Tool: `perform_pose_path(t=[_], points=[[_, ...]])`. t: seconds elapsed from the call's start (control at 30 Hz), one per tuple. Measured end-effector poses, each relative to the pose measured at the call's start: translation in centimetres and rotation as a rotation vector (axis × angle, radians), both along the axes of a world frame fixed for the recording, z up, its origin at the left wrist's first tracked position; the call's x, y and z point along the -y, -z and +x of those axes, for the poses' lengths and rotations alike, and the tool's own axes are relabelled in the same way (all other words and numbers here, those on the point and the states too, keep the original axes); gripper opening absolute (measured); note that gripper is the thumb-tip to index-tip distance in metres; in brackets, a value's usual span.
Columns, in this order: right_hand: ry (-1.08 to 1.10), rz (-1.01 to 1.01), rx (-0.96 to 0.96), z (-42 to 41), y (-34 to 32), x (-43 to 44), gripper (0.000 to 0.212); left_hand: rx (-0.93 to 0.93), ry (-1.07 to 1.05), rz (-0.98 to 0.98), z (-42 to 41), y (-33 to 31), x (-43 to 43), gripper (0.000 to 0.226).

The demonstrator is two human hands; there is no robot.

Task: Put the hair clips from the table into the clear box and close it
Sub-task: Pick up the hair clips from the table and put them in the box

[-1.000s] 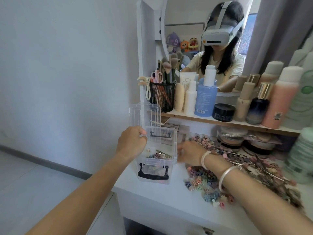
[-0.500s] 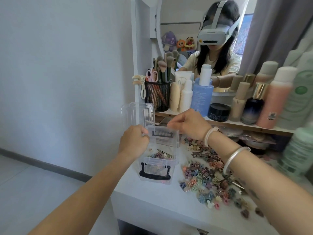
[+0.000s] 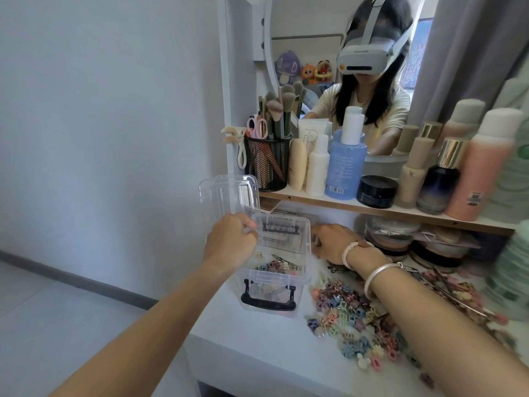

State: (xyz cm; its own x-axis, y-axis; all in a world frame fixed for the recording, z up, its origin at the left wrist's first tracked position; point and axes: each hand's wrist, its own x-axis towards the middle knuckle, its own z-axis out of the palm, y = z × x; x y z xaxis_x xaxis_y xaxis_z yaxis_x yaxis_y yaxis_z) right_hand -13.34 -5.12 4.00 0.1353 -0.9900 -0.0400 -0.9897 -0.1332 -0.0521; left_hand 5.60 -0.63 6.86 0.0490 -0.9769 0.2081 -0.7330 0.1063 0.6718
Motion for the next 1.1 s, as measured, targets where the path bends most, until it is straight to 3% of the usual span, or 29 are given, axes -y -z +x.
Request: perform_pose_path(t=[0.1,0.3,0.37,0.47,0.57,0.63,0.8,0.93,1.0,1.1], points=[[-0.038,0.010,-0.026,-0.2,-0.3,-0.3,0.008,0.001,0.005,-0.001,0.0,0.0,0.0,0.025],[-0.065,-0.032,0.003,-0.3,-1.0,-1.1,0.023,0.012,0.013,0.018,0.1,-0.1,-0.3,0.026],[-0.056,-0.112,0.130,-0.7,-2.2,-1.4,0.021,0.012,0.016,0.018,0.0,-0.2,-0.4,0.026],[-0.036,-0.272,0.506,-0.6,-5.7,-2.8,0.010,0.010,0.012,0.016,-0.1,-0.3,-0.6,0.026],[-0.169,-0.144,0.732,0.9,-7.9,-4.2,0.013,0.003,0.010,0.021,-0.3,-0.4,-0.7,0.026],[-0.188,-0.068,0.620,1.8,-7.9,-4.7,0.011,0.002,0.005,0.026,-0.4,-0.4,-0.7,0.025],[0.009,-0.185,0.324,-0.2,-5.6,-3.3,0.023,-0.003,0.000,0.025,-0.4,-0.3,-0.6,0.024],[0.086,0.060,0.016,-1.1,-1.1,-2.3,0.041,0.007,0.002,0.020,-0.5,-0.2,-0.5,0.024],[0.066,0.072,-0.109,-1.0,-0.1,-1.8,0.040,0.011,0.006,0.021,-0.4,-0.2,-0.4,0.024],[0.036,0.044,-0.062,-0.5,-0.1,-1.4,0.027,0.008,0.008,0.020,-0.3,-0.1,-0.4,0.024]])
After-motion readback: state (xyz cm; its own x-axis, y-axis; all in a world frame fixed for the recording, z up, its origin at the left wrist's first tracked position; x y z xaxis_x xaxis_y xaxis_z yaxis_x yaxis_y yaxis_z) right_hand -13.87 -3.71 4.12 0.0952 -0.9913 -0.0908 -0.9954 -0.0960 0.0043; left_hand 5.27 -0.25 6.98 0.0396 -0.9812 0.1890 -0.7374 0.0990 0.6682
